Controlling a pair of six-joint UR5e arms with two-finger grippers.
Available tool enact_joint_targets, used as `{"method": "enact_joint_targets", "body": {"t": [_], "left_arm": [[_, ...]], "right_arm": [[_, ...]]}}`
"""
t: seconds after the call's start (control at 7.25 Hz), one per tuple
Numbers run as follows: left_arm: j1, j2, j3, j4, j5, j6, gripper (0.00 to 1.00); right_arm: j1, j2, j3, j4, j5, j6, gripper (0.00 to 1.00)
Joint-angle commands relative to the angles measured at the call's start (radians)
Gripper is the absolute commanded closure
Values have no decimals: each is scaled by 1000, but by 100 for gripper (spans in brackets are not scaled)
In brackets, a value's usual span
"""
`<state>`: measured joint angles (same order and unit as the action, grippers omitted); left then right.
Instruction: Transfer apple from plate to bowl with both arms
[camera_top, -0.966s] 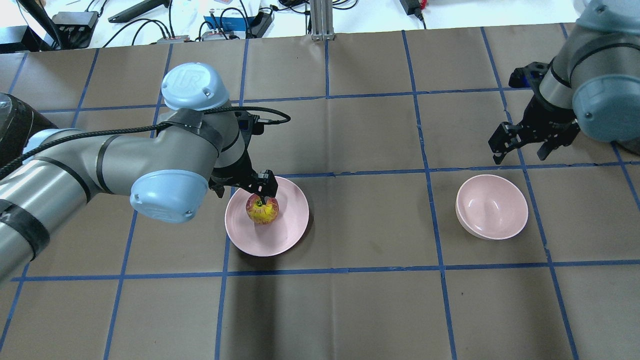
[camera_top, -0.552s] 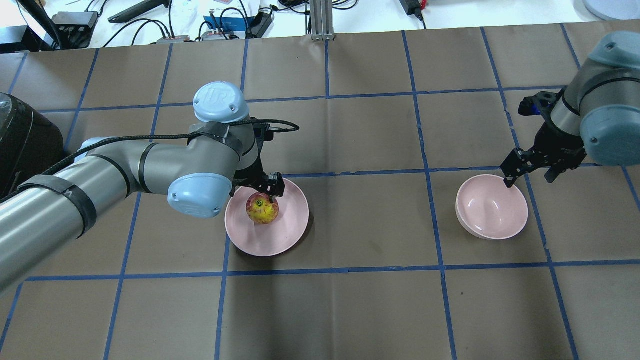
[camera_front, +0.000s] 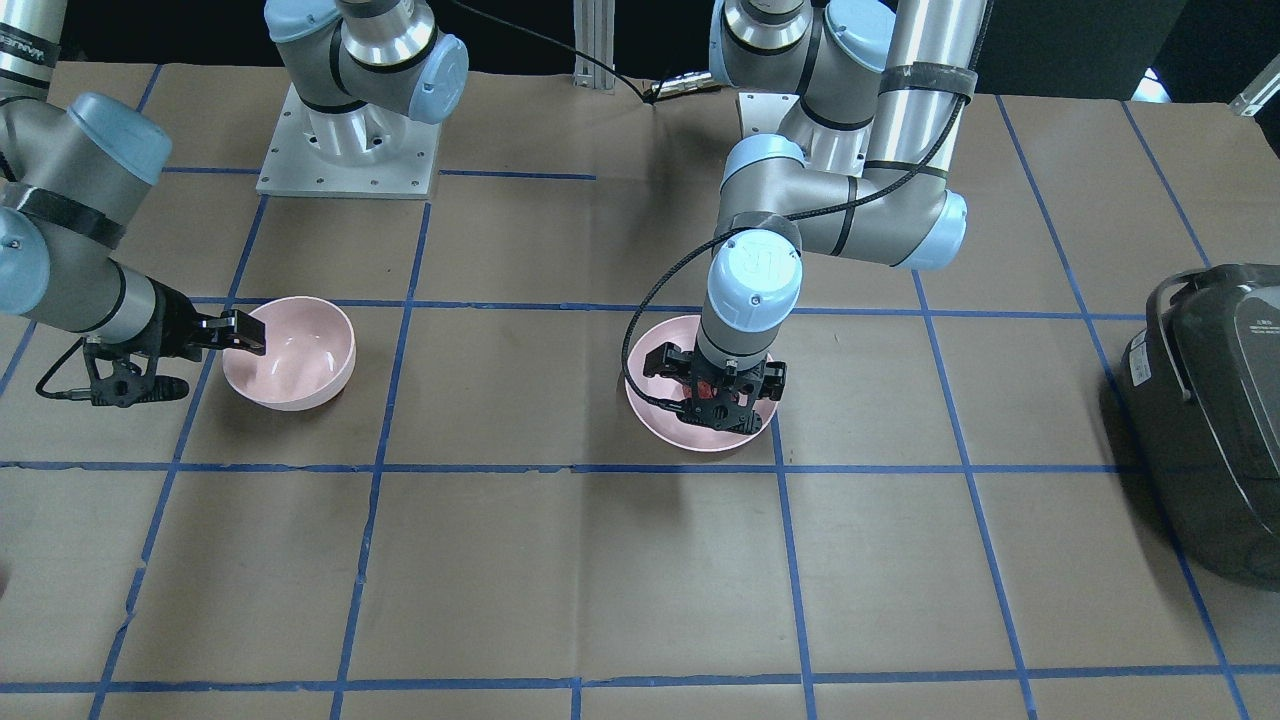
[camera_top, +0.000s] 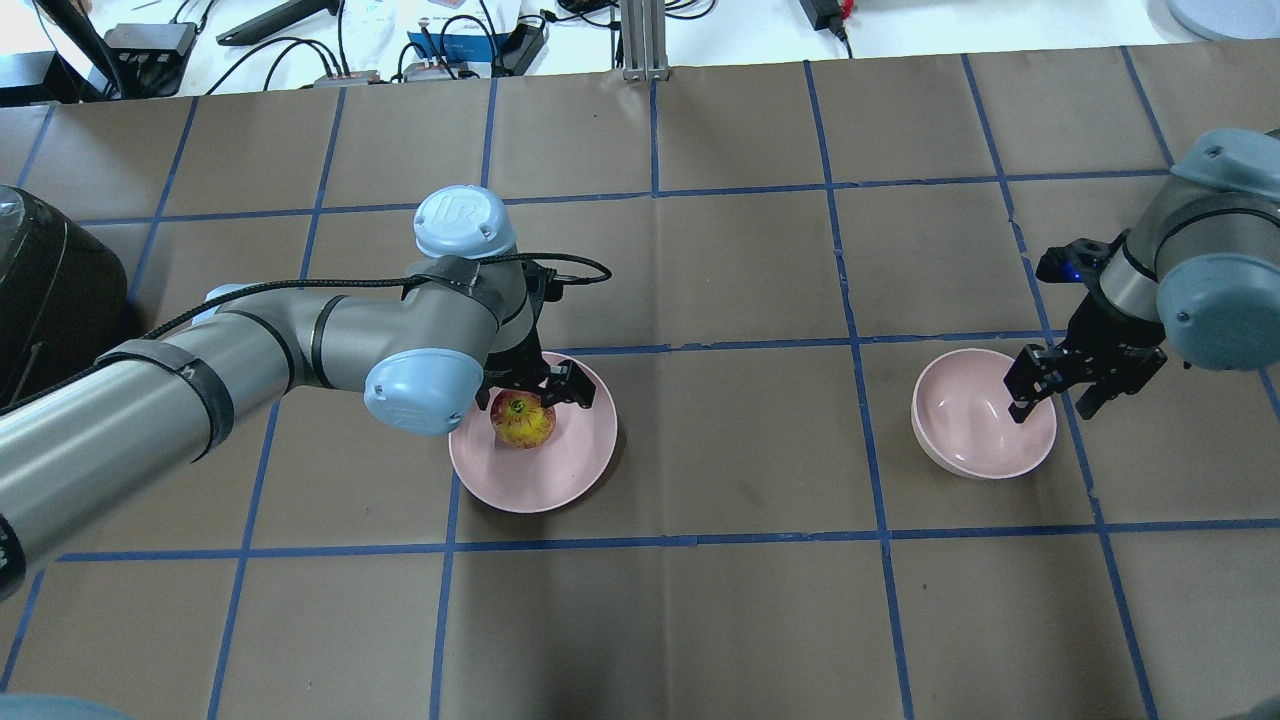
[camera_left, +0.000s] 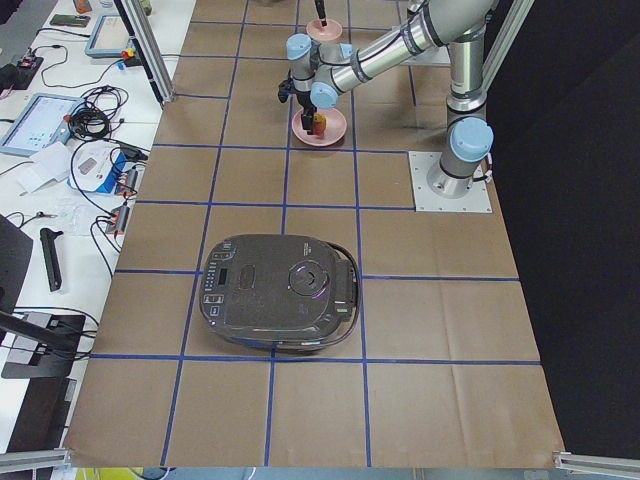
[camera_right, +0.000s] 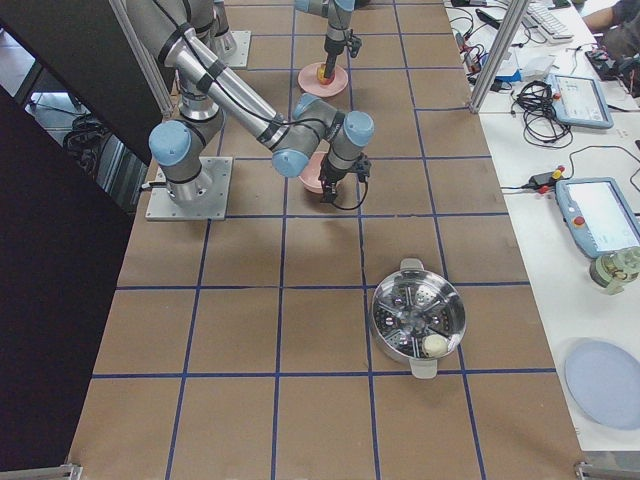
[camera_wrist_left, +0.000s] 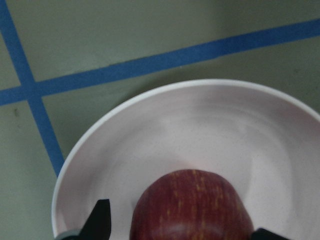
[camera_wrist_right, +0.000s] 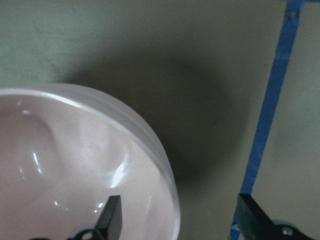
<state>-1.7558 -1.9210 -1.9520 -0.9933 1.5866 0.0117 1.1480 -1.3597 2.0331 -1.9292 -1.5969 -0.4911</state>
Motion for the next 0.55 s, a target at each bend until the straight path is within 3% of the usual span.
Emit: {"method": "enact_joint_targets", "body": {"t": [0.0, 0.28, 0.41], "left_arm": [[-13, 2, -2, -8, 1, -19, 3], [-18, 16, 1, -13, 6, -10, 44], [-19, 23, -1, -14, 10, -3, 54]], "right_arm": [[-1, -1, 32, 2, 0, 20, 98], [-1, -7, 6, 7, 55, 74, 100], [7, -10, -11, 12, 70, 141, 100]]}}
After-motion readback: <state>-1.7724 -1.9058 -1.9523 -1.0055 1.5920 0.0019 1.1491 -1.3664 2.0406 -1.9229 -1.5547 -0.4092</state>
